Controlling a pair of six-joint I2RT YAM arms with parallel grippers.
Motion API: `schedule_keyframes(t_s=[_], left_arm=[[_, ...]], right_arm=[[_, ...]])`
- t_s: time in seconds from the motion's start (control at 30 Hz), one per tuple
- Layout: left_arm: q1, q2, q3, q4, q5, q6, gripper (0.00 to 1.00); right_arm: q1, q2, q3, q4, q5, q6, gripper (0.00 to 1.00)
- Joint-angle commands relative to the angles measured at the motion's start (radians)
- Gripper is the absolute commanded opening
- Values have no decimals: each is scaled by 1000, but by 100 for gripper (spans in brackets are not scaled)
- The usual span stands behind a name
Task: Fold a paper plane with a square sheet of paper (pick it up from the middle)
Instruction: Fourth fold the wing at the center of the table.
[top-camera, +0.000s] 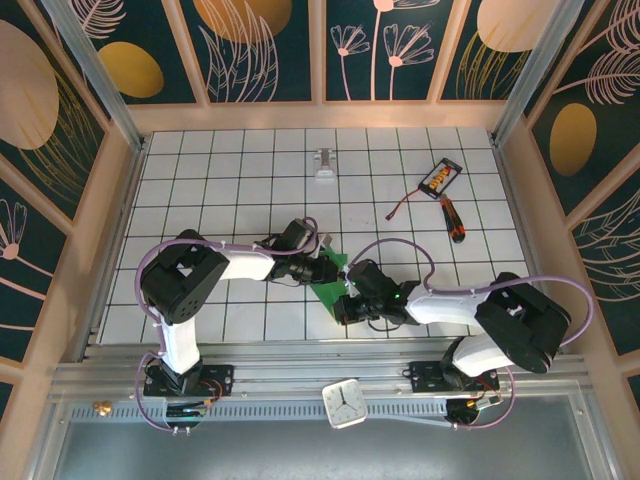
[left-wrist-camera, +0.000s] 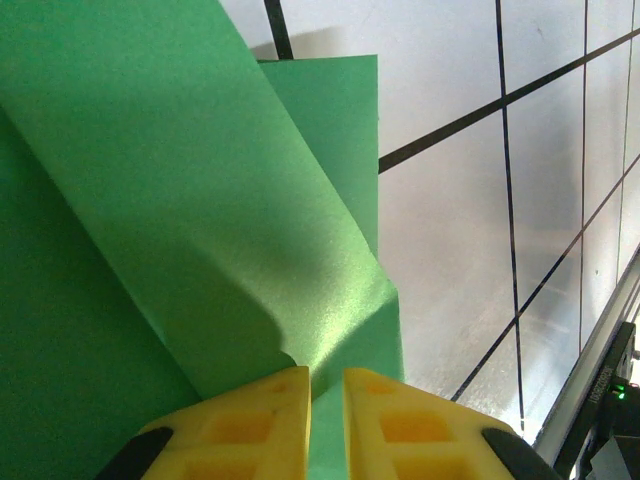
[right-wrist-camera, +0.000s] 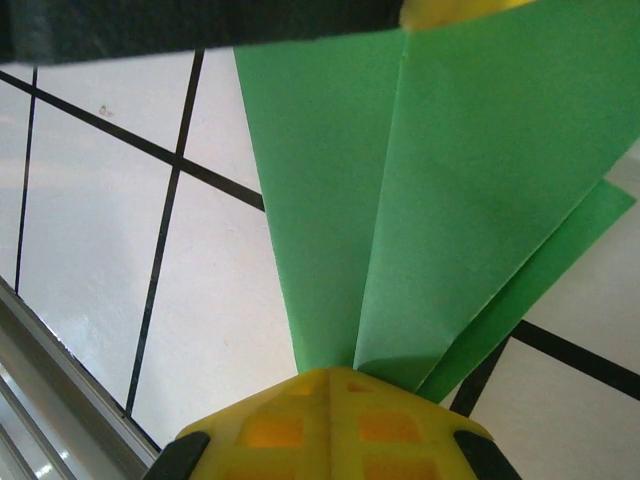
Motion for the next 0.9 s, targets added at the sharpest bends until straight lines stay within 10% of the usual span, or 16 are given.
schedule_keyframes(t_s=[0.0, 0.87], left_arm=[[19, 54, -13, -86, -83, 32, 18], [22, 58, -7, -104, -95, 39, 18]], right_arm=[[-4, -28, -35, -73, -31, -24, 0], [42, -46, -35, -256, -92, -106, 0]])
